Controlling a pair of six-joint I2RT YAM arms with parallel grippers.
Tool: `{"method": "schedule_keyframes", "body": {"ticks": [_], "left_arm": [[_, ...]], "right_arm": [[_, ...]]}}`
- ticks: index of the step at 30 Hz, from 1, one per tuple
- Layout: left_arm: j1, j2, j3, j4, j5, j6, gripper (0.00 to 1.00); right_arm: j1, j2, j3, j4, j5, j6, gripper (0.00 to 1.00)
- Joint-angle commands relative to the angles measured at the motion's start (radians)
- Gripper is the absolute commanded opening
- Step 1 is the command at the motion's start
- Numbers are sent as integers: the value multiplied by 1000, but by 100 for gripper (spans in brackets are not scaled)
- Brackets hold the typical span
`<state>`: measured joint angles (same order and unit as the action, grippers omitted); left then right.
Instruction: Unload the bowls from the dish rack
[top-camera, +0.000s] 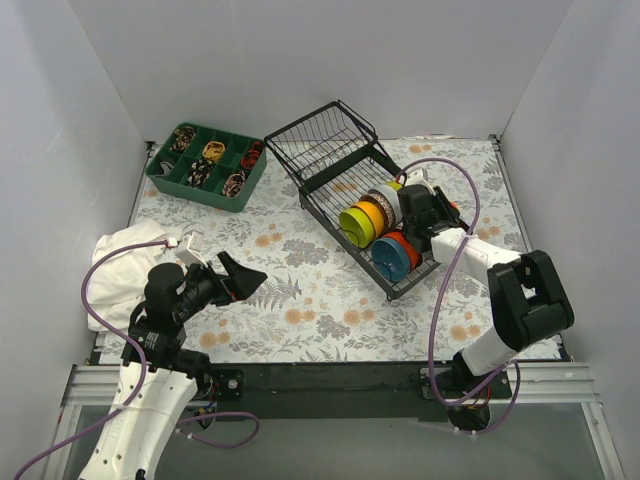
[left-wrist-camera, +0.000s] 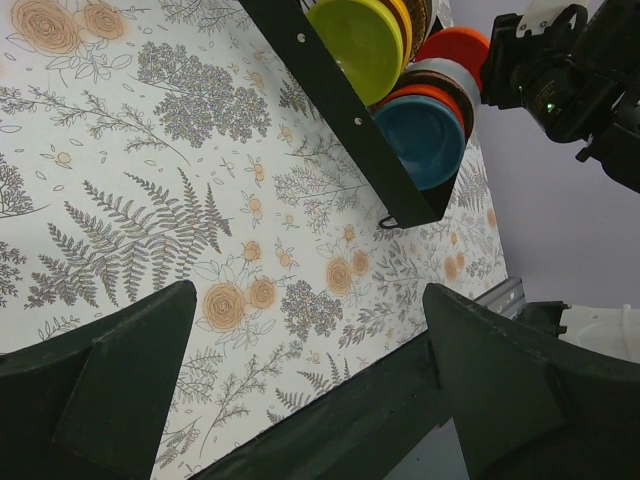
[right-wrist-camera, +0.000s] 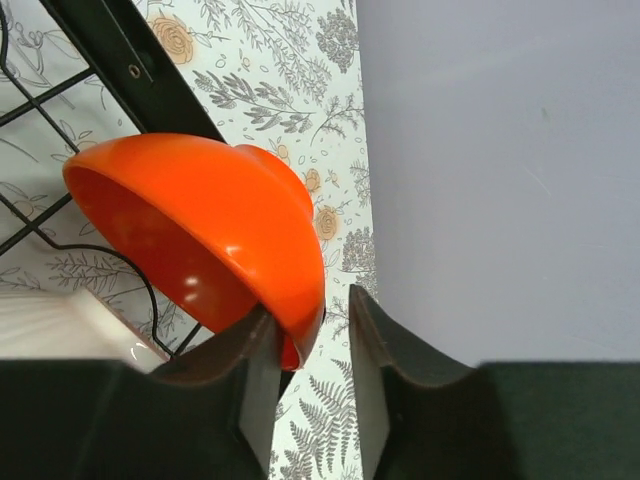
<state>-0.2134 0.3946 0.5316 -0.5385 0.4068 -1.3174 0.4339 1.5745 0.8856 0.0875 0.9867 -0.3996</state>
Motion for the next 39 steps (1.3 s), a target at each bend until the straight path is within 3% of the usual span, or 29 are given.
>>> {"method": "schedule_keyframes", "body": {"ticks": [1, 7, 18, 21, 26, 27, 31, 34, 39], "left_arm": [[-4, 1, -9, 3, -2, 1, 98], [-4, 6, -9, 3, 3, 3, 98], [-4, 16, -13, 9, 10, 4, 98], [-4, 16, -12, 9, 12, 6, 98], [-4, 21, -12, 9, 23, 9, 98], [-4, 21, -12, 9, 26, 9, 98], [-4, 24, -12, 12, 33, 12, 98], [-4, 26, -13, 11, 41, 15, 98], [-4, 32, -12, 11, 50, 18, 98]], "right_arm": [[11, -91, 42, 34, -58, 64, 46], [-17, -142, 96, -140, -204, 105, 60], [-139, -206, 154, -341, -560, 168, 71], [-229, -225, 174, -374, -738, 177, 76], [-424, -219, 220, -388, -1184, 177, 82], [-499, -191, 230, -394, -1244, 180, 82], [-584, -93, 300, -408, -1530, 189, 83], [-627, -4, 341, -433, -1678, 188, 85], [-641, 93, 385, -445, -1747, 176, 95]]}}
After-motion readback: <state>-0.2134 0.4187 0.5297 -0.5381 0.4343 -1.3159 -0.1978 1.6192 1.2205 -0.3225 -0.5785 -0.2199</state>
